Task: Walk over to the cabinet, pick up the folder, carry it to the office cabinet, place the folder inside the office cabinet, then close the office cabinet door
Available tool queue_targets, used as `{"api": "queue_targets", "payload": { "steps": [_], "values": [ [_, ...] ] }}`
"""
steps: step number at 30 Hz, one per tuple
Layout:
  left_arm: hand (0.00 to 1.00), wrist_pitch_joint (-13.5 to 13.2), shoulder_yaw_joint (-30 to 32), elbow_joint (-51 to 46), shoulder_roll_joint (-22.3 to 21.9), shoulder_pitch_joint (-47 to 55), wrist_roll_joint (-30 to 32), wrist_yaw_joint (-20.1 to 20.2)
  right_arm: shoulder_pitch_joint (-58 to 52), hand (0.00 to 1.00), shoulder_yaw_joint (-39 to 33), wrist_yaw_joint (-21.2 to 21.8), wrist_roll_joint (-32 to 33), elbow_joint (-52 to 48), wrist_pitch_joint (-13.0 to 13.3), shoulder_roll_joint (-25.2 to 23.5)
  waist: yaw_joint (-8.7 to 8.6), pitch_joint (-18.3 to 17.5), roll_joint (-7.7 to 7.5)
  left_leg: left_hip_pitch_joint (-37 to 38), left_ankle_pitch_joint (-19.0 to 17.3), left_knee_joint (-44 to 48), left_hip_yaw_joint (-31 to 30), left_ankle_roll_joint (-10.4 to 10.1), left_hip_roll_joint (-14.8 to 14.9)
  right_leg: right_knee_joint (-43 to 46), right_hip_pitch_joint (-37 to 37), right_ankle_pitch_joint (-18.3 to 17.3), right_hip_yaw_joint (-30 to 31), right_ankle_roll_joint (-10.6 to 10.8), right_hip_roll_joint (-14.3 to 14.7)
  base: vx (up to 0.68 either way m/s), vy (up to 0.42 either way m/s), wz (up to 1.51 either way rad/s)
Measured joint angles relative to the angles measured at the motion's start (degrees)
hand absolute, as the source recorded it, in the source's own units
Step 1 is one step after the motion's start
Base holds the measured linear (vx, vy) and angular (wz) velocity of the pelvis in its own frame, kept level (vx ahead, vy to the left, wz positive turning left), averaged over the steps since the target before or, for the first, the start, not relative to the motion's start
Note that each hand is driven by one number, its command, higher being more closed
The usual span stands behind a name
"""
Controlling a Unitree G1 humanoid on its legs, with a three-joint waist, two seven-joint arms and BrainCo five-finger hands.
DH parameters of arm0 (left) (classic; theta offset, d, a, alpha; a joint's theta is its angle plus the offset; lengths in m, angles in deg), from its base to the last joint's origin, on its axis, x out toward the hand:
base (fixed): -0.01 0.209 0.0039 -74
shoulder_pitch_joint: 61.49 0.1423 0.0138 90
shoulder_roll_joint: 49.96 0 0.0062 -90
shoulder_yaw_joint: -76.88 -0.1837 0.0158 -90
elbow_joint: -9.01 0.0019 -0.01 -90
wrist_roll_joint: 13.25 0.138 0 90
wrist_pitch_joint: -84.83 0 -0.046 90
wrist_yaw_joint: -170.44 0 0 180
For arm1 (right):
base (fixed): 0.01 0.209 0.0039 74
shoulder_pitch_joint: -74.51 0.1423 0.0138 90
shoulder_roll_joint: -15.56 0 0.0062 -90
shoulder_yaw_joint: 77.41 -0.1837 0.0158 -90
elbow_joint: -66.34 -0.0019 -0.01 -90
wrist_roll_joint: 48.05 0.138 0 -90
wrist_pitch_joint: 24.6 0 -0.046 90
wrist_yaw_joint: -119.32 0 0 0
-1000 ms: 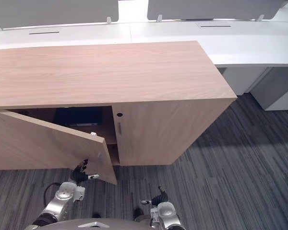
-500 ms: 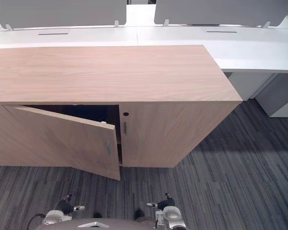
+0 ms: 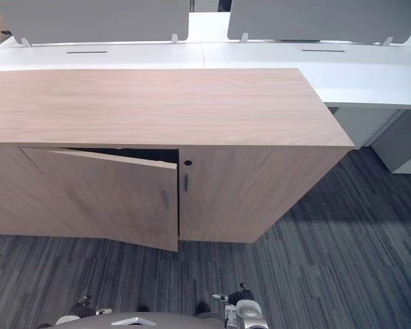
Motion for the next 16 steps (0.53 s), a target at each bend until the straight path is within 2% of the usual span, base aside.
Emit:
{"api": "queue_targets", "payload": {
  "steps": [4,16],
  "values": [
    [0.00,0.02,0.37,0.03,-0.07,-0.02,-0.05,0.01,0.05,0.00,-0.82,0.00,0.37,0.41,-0.01,-0.02,-0.05,-0.07,-0.11,-0.47,0.36,0.01,-1.48,0.90,-0.75,0.13,0.33,-0.14,-1.50,0.36,-0.74,0.02,-0.001,0.19],
    [0.00,0.06,0.39,1.13,-0.05,-0.32,-0.90,0.12,0.81,0.00,-1.94,0.01,0.38,2.11,-0.43,-0.16,0.15,-0.14,-0.26,-0.31,0.61,-0.04,-2.64,1.29,-0.97,0.17,1.12,-0.20,-2.93,0.35,-1.03,-0.02,-0.018,0.05]
  ]
}}
